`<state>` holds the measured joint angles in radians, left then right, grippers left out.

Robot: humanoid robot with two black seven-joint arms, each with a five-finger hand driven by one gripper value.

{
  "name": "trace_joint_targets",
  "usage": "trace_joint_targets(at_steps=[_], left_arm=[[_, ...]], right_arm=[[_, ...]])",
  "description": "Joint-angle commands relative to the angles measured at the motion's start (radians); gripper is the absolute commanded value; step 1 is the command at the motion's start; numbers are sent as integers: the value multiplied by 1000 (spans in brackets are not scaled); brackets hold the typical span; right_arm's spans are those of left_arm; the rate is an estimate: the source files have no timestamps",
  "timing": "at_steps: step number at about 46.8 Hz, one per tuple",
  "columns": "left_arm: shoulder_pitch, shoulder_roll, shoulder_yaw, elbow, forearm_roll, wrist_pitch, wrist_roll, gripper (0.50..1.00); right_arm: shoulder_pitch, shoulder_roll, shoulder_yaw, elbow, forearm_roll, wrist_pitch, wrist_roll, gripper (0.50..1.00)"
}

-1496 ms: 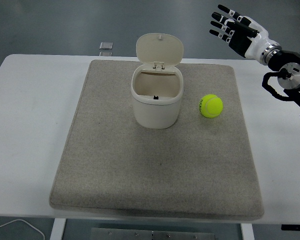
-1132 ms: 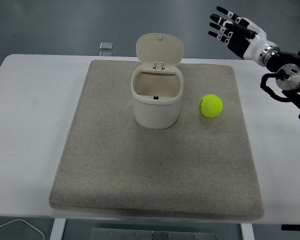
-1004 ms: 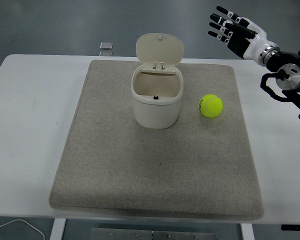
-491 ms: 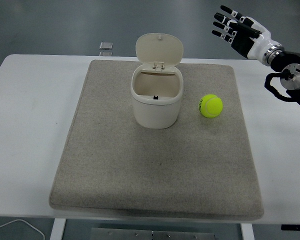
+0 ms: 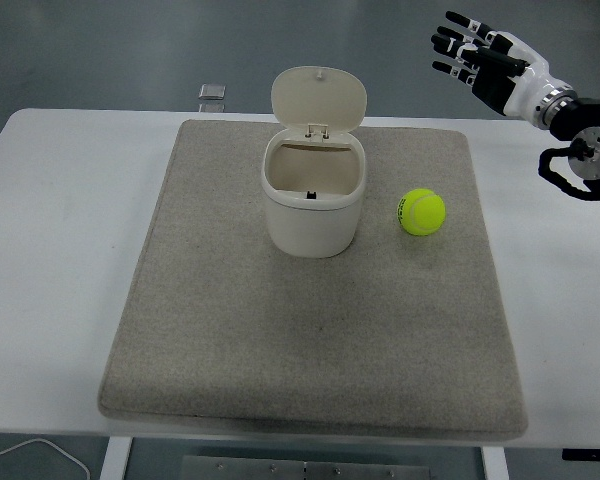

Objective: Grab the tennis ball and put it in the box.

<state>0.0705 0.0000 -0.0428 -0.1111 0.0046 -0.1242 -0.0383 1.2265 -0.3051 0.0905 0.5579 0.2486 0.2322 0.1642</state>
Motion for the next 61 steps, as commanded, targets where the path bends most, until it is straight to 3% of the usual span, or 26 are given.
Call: trace_joint_targets(at_steps=[1,15,33,48,61], left_arm=[[0,0,0,-1,0,0,0,996],[0,0,1,-1,0,0,0,996],[0,0,0,-1,0,0,0,996],[0,0,0,-1,0,0,0,996],[0,0,0,1,0,0,0,996]], right_arm=[[1,1,-1,-13,-31,-8,0,915],[2,-5,-6,-20,-135,4,1,915],[7,-11,-14,-1,-394,4,34,915],[-2,-43,-11,2,-715,81,109,915],[-7,-141,-17,126,-949,130,189,915]])
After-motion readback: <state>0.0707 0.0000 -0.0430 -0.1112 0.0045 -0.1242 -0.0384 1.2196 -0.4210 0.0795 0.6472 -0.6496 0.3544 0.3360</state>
